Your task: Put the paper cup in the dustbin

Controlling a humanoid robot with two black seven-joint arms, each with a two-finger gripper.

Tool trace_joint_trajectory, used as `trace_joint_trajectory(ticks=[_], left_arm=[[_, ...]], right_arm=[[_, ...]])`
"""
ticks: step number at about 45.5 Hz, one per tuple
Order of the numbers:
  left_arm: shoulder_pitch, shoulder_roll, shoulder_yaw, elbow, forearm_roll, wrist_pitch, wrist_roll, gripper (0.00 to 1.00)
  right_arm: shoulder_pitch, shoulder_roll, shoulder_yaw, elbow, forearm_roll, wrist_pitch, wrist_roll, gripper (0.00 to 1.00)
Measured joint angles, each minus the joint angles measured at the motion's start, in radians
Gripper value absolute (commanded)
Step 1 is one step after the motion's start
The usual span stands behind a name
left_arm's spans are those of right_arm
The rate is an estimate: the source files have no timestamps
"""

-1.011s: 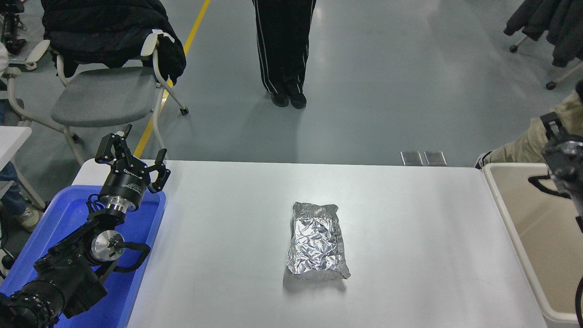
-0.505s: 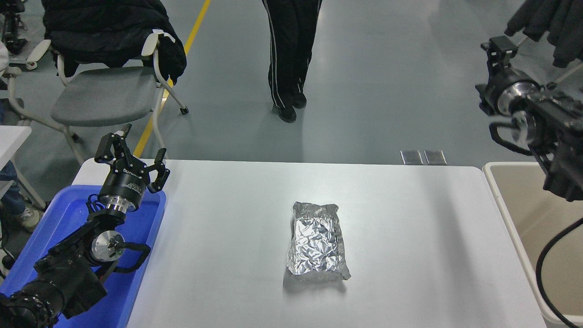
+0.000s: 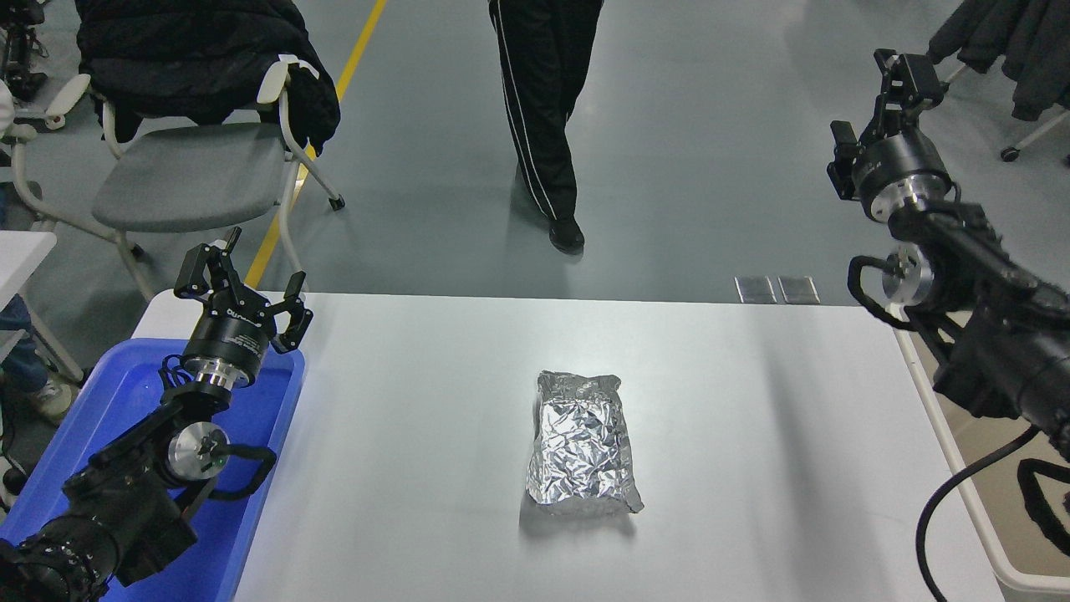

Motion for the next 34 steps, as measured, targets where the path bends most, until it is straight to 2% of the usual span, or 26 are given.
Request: trace_joint_trajectory(ticks=[17,34], left_arm=[[0.000,0.000,0.000,0.000,0.000,0.000,0.000,1.00],[0.000,0.000,0.000,0.000,0.000,0.000,0.000,1.00]], right_arm=[[-0.140,0.070,0.062,0.006,0.000,0.003,0.026,1.00],[-0.183,0.103,0.118,0.008,0.000,0.020,0.037,0.99]])
